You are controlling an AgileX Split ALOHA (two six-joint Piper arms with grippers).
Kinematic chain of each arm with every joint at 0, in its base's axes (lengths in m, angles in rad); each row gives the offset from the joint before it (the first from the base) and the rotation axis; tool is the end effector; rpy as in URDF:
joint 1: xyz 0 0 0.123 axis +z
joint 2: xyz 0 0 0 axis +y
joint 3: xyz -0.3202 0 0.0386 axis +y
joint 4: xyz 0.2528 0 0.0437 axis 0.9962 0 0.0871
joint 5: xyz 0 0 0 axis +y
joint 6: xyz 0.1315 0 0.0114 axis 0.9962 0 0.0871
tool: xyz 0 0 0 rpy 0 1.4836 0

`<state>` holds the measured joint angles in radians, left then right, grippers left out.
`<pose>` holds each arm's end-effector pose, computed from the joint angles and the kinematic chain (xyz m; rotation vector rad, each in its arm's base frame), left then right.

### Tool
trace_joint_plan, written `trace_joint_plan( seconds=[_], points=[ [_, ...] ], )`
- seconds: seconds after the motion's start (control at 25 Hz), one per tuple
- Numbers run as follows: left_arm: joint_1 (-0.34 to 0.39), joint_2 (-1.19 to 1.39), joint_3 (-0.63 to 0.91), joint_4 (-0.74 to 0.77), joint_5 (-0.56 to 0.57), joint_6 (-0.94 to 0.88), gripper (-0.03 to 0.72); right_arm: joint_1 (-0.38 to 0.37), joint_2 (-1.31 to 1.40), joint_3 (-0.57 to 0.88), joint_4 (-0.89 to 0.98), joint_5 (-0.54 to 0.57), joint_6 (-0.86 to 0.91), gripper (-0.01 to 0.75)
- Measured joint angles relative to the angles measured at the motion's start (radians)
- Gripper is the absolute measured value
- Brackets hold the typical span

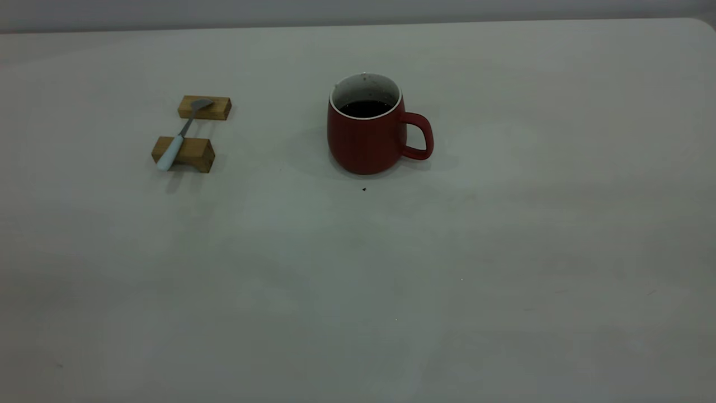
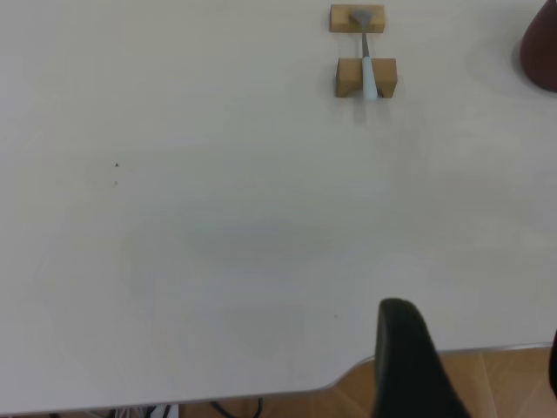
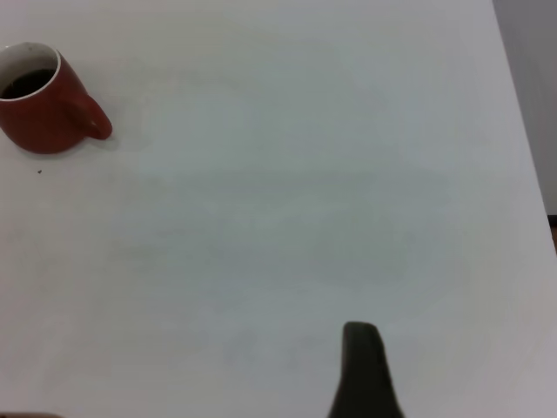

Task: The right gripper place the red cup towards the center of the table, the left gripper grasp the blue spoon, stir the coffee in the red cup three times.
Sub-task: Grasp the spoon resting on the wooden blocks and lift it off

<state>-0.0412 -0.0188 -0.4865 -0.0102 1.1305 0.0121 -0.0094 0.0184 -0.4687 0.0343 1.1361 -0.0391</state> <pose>-0.0076 -0.0009 0.2485 0.0571 2.1081 -0.0298 -0.0019 0.0041 0.2425 -0.0344 2.1686 0.0142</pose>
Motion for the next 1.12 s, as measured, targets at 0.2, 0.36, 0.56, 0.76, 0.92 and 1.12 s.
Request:
trace_joint_plan(
  seconds=[0.2,0.36,0.56,0.76,0.92,1.12],
  points=[
    [0.0,0.0,0.0,0.0,0.0,0.0,0.464,0.0,0.0,0.0,-0.002,0.0,0.0,0.507],
    [0.0,0.0,0.0,0.0,0.0,0.0,0.464,0.0,0.0,0.0,-0.002,0.0,-0.001,0.45],
    [0.0,0.0,0.0,0.0,0.0,0.0,0.464,0.0,0.0,0.0,-0.002,0.0,-0.001,0.392],
    [0.0,0.0,0.0,0.0,0.0,-0.001,0.464,0.0,0.0,0.0,-0.002,0.0,-0.001,0.348],
    [0.0,0.002,-0.001,0.025,-0.004,-0.04,0.472,0.0,0.0,0.0,-0.002,0.0,-0.001,0.323],
    [0.0,0.134,-0.031,0.043,-0.123,-0.073,0.592,0.0,0.0,0.0,-0.002,0.0,-0.001,0.304]
  ],
)
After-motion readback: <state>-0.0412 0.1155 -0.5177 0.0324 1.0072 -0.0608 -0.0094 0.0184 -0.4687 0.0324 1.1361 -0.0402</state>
